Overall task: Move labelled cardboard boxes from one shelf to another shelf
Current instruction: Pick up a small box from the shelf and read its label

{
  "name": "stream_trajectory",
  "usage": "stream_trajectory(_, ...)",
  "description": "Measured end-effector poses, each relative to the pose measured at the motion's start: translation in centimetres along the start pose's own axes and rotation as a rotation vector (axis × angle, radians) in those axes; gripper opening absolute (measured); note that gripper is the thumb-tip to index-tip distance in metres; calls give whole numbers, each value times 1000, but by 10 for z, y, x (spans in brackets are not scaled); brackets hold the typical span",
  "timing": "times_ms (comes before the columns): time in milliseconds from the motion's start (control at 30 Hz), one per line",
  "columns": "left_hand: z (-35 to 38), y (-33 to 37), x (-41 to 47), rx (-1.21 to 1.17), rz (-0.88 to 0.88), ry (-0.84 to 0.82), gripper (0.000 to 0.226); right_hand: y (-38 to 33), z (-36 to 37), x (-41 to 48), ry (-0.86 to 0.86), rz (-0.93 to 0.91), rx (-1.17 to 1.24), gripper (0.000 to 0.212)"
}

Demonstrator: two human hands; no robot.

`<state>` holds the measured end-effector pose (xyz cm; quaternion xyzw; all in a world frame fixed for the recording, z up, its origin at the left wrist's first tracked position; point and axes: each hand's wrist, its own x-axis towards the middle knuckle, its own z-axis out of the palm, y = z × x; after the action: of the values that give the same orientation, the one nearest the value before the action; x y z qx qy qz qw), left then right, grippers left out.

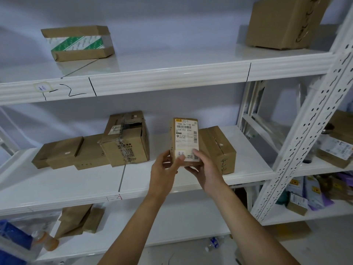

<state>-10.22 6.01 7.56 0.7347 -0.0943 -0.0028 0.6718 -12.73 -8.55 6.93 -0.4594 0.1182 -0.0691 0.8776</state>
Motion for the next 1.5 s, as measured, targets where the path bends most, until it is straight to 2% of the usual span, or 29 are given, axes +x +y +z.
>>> stream_trajectory(167,-8,-2,5,-177,-157,-39,36,0,15,-6,71,-147,-368,41)
stream_trajectory(300,-11,-4,7,-302,-269,-69,37,6,28,-9,157,-267,-499,54)
stream_trajectory(467,-9,-4,7,-329,-278,-74,43,13,40,-10,179,-405,-609,61)
stream_trajectory(633,-14,-4,6,-303,-252,-56,38,8,31,-7,93,-258,-475,57)
stream_trajectory(800,-21,0,3,-266,-196,-116,32,-1,11,-4,57,-137,-244,36)
stream_trajectory(933,-22,0,0,-229,-180,-147,32,-3,1,-3,-10,-103,-200,26)
stream_trajectory(1267,-21,5,-9,-213,-146,-144,40,-7,-11,-10,-113,-55,-156,34)
stream_trajectory(1500,-23,10,-16,-252,-113,-141,39,-14,-9,-20,-158,-93,-197,43)
